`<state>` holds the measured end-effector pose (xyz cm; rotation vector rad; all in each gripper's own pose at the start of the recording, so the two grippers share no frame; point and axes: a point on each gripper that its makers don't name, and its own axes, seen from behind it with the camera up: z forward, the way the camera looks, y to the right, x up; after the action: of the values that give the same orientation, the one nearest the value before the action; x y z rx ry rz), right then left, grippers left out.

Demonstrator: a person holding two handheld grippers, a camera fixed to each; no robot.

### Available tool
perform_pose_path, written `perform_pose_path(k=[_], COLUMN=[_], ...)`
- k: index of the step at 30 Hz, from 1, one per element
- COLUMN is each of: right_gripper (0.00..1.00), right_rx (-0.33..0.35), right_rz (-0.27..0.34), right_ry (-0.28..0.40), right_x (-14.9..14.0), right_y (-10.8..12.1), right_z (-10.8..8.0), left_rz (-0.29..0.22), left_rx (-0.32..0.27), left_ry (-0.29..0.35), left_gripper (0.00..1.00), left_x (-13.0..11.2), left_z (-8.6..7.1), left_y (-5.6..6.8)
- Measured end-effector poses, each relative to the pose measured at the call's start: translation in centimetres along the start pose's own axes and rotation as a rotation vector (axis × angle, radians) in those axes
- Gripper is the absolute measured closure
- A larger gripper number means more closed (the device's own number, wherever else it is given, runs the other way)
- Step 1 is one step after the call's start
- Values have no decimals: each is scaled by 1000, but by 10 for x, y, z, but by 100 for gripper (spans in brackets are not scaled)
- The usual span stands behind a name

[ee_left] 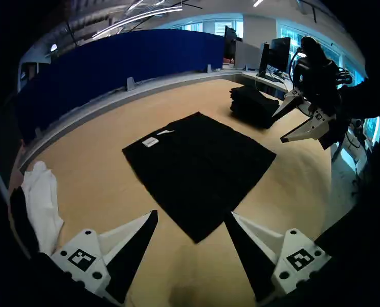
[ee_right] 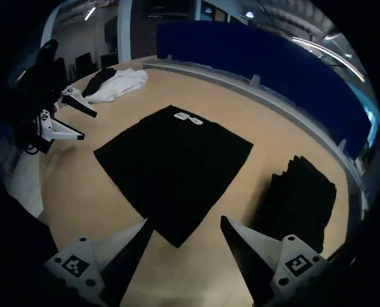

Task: Fold towel

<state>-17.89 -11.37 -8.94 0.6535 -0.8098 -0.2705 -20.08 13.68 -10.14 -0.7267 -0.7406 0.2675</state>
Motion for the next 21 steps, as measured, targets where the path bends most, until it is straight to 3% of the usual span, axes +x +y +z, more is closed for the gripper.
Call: perform_pose_path(k=[9,18,21], right_gripper=[3,3,10], right_rx=[27,36,46], right_rz=[7,-8,-5], right_ry=[-54,-72,-79], right_x=[-32,-46,-51], right_y=[-6,-8,-11], right_z=[26,34,36], left_rz=[28,25,27], left_rx=[-2,-26,-34], left_ry=[-71,-93,-101], left_gripper=[4,4,5], left_x=[-37,-47,-51], left_z=[28,36,38], left_y=[2,11,14])
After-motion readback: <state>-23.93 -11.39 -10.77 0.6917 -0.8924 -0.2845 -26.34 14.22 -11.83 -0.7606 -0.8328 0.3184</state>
